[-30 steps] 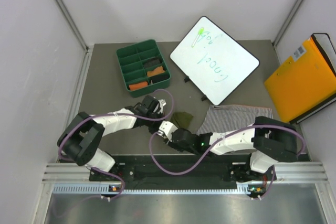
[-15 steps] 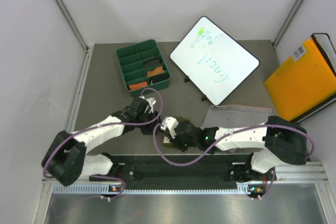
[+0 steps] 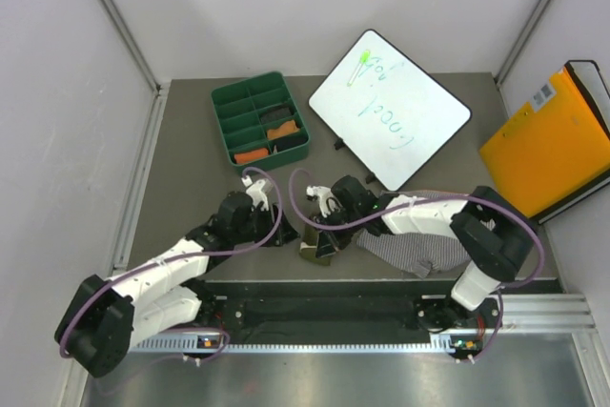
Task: Roll the underwear
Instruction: Roll the underwear to the center of the board.
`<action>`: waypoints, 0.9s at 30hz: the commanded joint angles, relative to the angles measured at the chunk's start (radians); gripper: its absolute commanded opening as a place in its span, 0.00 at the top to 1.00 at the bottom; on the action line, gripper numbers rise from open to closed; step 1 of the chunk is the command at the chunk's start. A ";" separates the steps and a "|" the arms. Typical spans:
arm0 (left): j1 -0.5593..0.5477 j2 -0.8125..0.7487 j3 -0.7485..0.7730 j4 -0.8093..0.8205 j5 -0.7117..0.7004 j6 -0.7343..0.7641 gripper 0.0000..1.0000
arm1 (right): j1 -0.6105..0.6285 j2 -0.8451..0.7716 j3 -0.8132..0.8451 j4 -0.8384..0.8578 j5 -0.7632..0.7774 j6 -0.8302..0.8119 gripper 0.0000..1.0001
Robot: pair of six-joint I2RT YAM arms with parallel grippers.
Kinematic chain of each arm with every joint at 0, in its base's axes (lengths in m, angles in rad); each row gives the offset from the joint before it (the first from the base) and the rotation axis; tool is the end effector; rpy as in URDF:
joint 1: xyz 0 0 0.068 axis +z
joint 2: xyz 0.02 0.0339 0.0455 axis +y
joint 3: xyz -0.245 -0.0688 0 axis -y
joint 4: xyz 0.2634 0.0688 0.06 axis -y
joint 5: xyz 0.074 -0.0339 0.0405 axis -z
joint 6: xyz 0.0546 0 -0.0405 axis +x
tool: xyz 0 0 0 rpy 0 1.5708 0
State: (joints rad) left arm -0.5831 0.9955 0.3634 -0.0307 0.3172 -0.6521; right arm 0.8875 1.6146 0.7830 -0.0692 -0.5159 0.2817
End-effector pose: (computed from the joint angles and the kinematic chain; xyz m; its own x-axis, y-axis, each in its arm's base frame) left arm 0.1859 -0.1430 0.1344 -0.8503 -0.1299 -0.5101 0.2672 0.7284 -0.6309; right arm 0.1862 0.2713 0.1088 -0.7167 -0.4973 -0.4890 -0.6962 0.4683 0.5441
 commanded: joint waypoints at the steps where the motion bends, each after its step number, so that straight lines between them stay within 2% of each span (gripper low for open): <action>1: -0.015 -0.009 -0.040 0.270 0.059 -0.004 0.43 | -0.042 0.062 0.070 -0.053 -0.145 0.019 1.00; 5: -0.030 0.024 -0.093 0.443 0.088 -0.018 0.42 | -0.084 0.094 0.068 -0.046 -0.194 0.060 1.00; 16: -0.060 0.235 -0.135 0.739 0.195 -0.076 0.42 | -0.160 0.249 0.114 -0.061 -0.283 0.086 1.00; 25: -0.093 0.339 -0.175 0.802 0.224 -0.110 0.44 | -0.216 0.298 0.113 -0.034 -0.309 0.103 1.00; 27: -0.104 0.342 -0.182 0.799 0.215 -0.110 0.48 | -0.228 0.314 0.113 -0.032 -0.318 0.105 1.00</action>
State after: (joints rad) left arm -0.6605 1.3251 0.2035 0.6987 0.4999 -0.7475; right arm 0.6949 1.8706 0.8864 -0.1066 -0.9260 0.4168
